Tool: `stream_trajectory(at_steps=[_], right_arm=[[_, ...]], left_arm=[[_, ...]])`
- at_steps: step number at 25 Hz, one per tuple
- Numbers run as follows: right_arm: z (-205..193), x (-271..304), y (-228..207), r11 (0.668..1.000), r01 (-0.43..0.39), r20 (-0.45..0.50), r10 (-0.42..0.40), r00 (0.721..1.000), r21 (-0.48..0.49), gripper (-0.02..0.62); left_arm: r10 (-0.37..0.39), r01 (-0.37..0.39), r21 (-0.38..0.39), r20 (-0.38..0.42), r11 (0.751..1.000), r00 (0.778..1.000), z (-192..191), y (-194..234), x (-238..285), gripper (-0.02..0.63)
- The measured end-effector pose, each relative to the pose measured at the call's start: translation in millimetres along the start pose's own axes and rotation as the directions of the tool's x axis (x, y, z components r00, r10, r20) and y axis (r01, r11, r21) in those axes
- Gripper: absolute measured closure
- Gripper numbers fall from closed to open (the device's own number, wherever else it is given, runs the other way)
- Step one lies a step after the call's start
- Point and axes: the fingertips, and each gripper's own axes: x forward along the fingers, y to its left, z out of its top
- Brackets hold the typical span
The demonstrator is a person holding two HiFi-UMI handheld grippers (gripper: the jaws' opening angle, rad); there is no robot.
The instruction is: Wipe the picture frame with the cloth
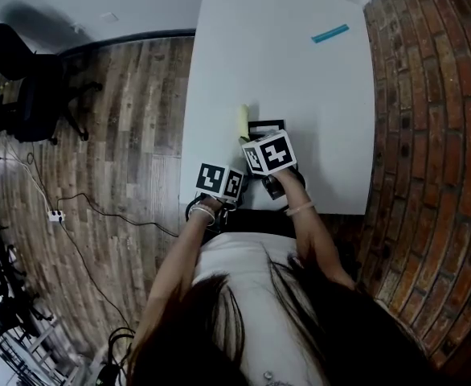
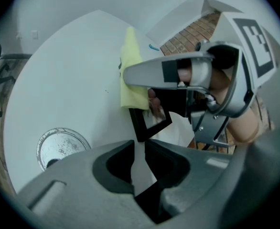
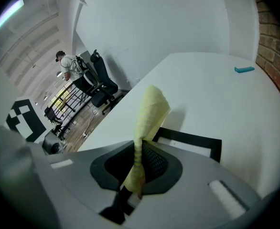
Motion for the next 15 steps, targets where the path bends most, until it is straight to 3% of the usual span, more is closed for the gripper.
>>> stream_trajectory(at_steps=[15], right_arm=[[21,1,-18,0.995,0.067,0.081,-0.073,0.994,0.071,0.555]], left_arm=[[0.014,-0.013,0.031,-0.010,0.999,1.000,0,-1,0,0.534]])
